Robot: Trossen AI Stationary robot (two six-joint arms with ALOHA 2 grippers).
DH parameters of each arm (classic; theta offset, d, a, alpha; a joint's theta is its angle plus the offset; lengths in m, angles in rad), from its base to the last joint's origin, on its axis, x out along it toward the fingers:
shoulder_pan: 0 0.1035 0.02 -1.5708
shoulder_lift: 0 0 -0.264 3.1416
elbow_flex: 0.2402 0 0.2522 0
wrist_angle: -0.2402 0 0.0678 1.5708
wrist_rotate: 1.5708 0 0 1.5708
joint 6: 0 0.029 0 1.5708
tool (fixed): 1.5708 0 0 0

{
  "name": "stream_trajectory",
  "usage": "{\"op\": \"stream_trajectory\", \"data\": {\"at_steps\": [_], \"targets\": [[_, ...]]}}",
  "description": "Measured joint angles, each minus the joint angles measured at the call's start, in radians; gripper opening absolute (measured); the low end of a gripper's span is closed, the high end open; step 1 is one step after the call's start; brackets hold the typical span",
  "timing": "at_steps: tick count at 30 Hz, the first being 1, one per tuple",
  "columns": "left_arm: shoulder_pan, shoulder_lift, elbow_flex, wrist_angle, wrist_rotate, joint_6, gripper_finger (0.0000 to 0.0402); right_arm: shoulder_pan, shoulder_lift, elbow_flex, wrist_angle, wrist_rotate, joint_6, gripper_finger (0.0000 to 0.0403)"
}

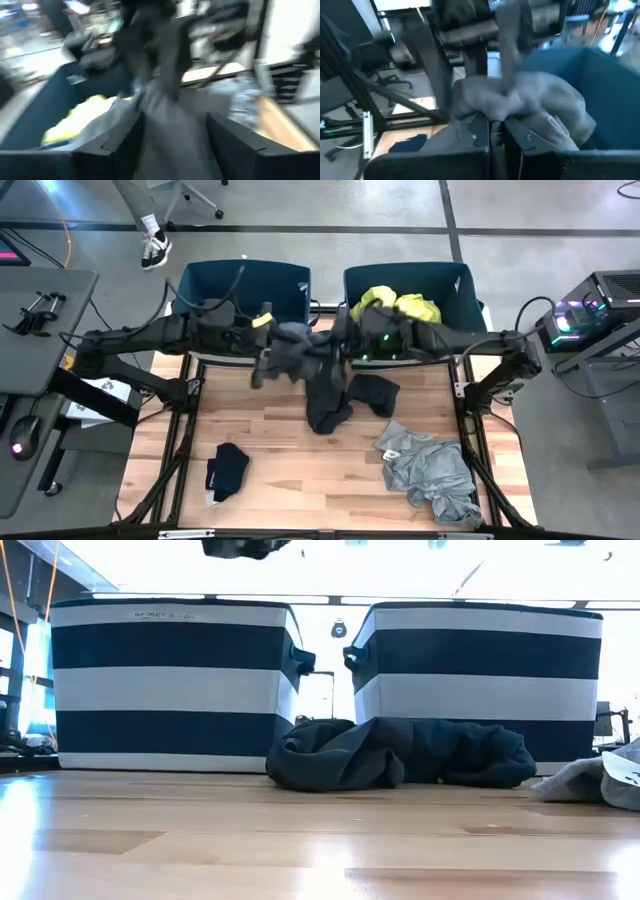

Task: Sort clothes
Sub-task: Put the gray shirt into the left blue laundry bin

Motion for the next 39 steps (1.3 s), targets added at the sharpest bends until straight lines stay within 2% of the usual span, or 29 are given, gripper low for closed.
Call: {"op": "stream_trajectory", "data": {"at_steps": [2, 4, 6, 9, 13, 15, 17, 19, 21, 23, 26, 30, 33, 35, 39], "targets": [[0.0, 0.019, 0.001, -0.002, -0.075, -0.018, 0.0222, -0.012, 0.001, 0.031, 0.0, -0.012, -0.03, 0.0002], [-0.001, 0.037, 0.002, -0.002, -0.095, -0.023, 0.0224, -0.019, 0.003, 0.056, -0.031, -0.017, -0.043, 0.0003], [-0.004, 0.047, 0.002, 0.007, -0.099, -0.022, 0.021, -0.02, 0.003, 0.068, -0.037, -0.023, -0.043, 0.0009], [-0.01, 0.048, 0.002, 0.027, -0.101, -0.023, 0.015, -0.018, 0.002, 0.072, -0.044, -0.041, -0.043, 0.0025], [0.001, 0.051, 0.015, 0.013, -0.101, -0.04, 0.003, -0.021, 0.0, 0.072, -0.023, -0.059, 0.019, 0.0062], [0.007, 0.046, 0.04, -0.008, -0.13, -0.072, 0.0019, -0.029, -0.016, 0.072, 0.001, -0.061, 0.066, 0.0093], [0.008, 0.041, 0.078, -0.045, -0.217, -0.075, 0.0021, -0.038, -0.048, 0.072, 0.029, -0.066, 0.084, 0.0126], [0.019, 0.032, 0.13, -0.101, -0.352, -0.05, 0.0015, -0.052, -0.088, 0.075, 0.05, -0.068, 0.079, 0.0159], [0.061, 0.025, 0.188, -0.139, -0.481, -0.003, 0.0007, -0.066, -0.131, 0.076, 0.053, -0.066, 0.059, 0.0184], [0.142, 0.023, 0.219, -0.198, -0.531, 0.041, 0.0005, -0.074, -0.166, 0.076, 0.05, -0.047, 0.054, 0.0201], [0.319, 0.042, 0.222, -0.299, -0.462, 0.035, 0.0004, -0.08, -0.212, 0.076, 0.035, -0.022, 0.054, 0.0209], [0.584, 0.141, 0.22, -0.53, -0.212, -0.032, 0.0004, -0.078, -0.249, 0.076, -0.007, 0.012, 0.054, 0.021], [0.721, 0.267, 0.22, -0.697, -0.028, -0.028, 0.0004, -0.076, -0.251, 0.074, -0.05, 0.015, 0.076, 0.0211], [0.768, 0.367, 0.219, -0.771, 0.01, 0.007, 0.0005, -0.076, -0.25, 0.074, -0.078, 0.016, 0.103, 0.0211], [0.823, 0.544, 0.219, -0.813, -0.042, 0.044, 0.0008, -0.075, -0.245, 0.071, -0.145, 0.015, 0.167, 0.0211]]}}
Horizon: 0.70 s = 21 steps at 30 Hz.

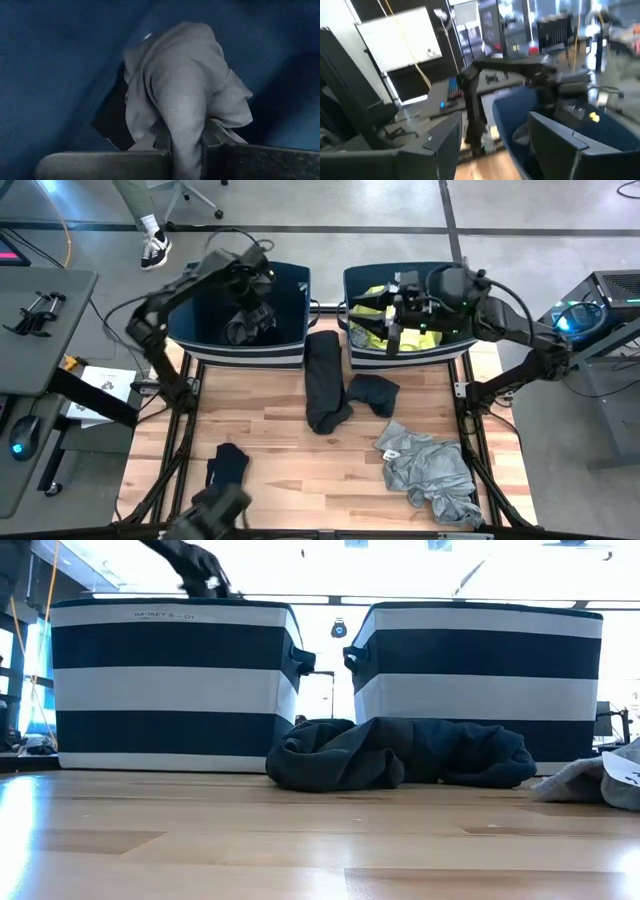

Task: Sort clothes
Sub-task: Put the gray shirt into the left blue laundry bin, then put the blue shirt into the left blue laundry bin

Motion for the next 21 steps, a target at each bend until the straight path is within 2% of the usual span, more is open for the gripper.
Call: {"op": "stream_trajectory", "data": {"at_steps": [6, 9, 14, 18, 21], "targets": [[0.03, 0.179, 0.0, 0.0, -0.023, -0.021, 0.0013, 0.044, 0.008, -0.001, -0.118, 0.001, 0.091, 0.0211], [0.032, 0.208, 0.002, 0.007, -0.004, -0.033, 0.0037, 0.078, 0.013, -0.001, -0.167, 0.001, 0.125, 0.0211], [0.035, 0.191, 0.002, -0.008, 0.023, -0.066, 0.0132, 0.138, 0.019, -0.002, -0.212, 0.036, 0.13, 0.0211], [0.047, 0.125, 0.001, -0.046, 0.047, -0.102, 0.0217, 0.165, 0.018, -0.002, -0.251, 0.071, 0.135, 0.0211], [0.047, 0.04, 0.001, -0.084, 0.069, -0.141, 0.0252, 0.184, 0.017, -0.002, -0.307, 0.072, 0.172, 0.0211]]}}
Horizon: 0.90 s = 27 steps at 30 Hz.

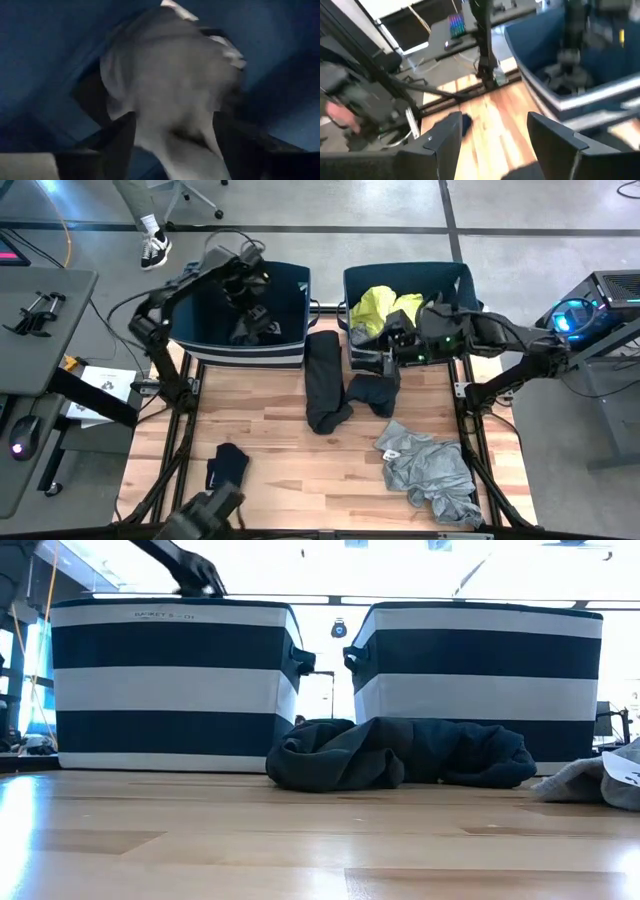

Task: Sort clothes
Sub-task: Put the blue shirt into the left blue laundry bin

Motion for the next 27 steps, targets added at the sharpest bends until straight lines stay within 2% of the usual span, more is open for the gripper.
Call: {"op": "stream_trajectory", "data": {"at_steps": [6, 10, 12, 15, 19, 21, 25, 27], "targets": [[-0.066, -0.247, 0.0, 0.009, 0.009, -0.065, 0.0257, 0.074, 0.004, -0.038, -0.198, -0.022, 0.15, 0.0211], [-0.167, -0.417, 0.0, 0.068, 0.009, -0.123, 0.0255, 0.155, 0.004, -0.183, -0.205, -0.135, 0.215, 0.0211], [-0.237, -0.49, 0.0, 0.121, 0.009, -0.14, 0.0255, 0.195, 0.005, -0.286, -0.204, -0.158, 0.273, 0.0211], [-0.343, -0.584, 0.0, 0.219, 0.009, -0.145, 0.0255, 0.237, 0.006, -0.452, -0.196, -0.092, 0.364, 0.0211], [-0.471, -0.662, 0.0, 0.355, 0.009, -0.141, 0.0255, 0.233, 0.006, -0.646, -0.128, 0.032, 0.446, 0.0211], [-0.525, -0.682, 0.0, 0.399, 0.008, -0.119, 0.0255, 0.219, 0.006, -0.722, -0.046, 0.083, 0.387, 0.0211], [-0.611, -0.69, 0.001, 0.426, 0.006, -0.094, 0.0254, 0.183, 0.007, -0.859, 0.155, 0.158, 0.094, 0.0211], [-0.644, -0.678, 0.0, 0.419, -0.003, -0.095, 0.0254, 0.162, 0.007, -0.899, 0.233, 0.182, -0.002, 0.0211]]}}
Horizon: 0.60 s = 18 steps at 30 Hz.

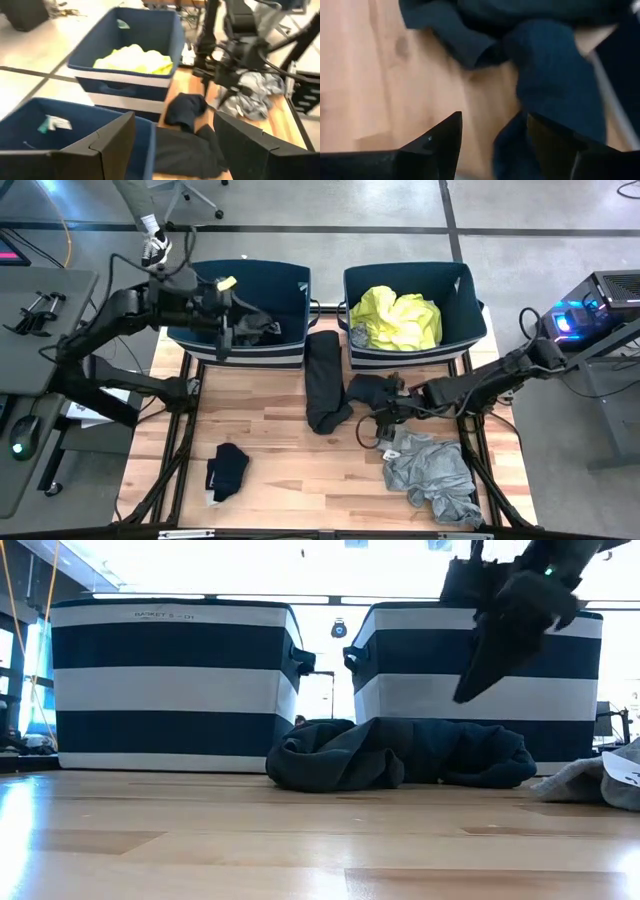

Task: Sort clothes
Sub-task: Put the blue shirt into the left blue laundry bin

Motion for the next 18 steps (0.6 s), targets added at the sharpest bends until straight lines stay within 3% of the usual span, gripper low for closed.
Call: {"op": "stream_trajectory", "data": {"at_steps": [9, 15, 18], "targets": [[-0.123, 0.085, 0.0, -0.006, -0.043, -0.018, 0.0254, -0.087, 0.01, -0.016, 0.014, 0.065, -0.176, 0.021], [-0.161, 0.144, 0.0, -0.001, -0.051, -0.017, 0.0254, -0.143, 0.084, -0.099, 0.042, 0.013, -0.14, 0.0206], [-0.175, 0.168, 0.0, 0.001, -0.051, -0.017, 0.0254, -0.153, 0.129, -0.111, 0.041, 0.007, -0.061, 0.0168]]}}
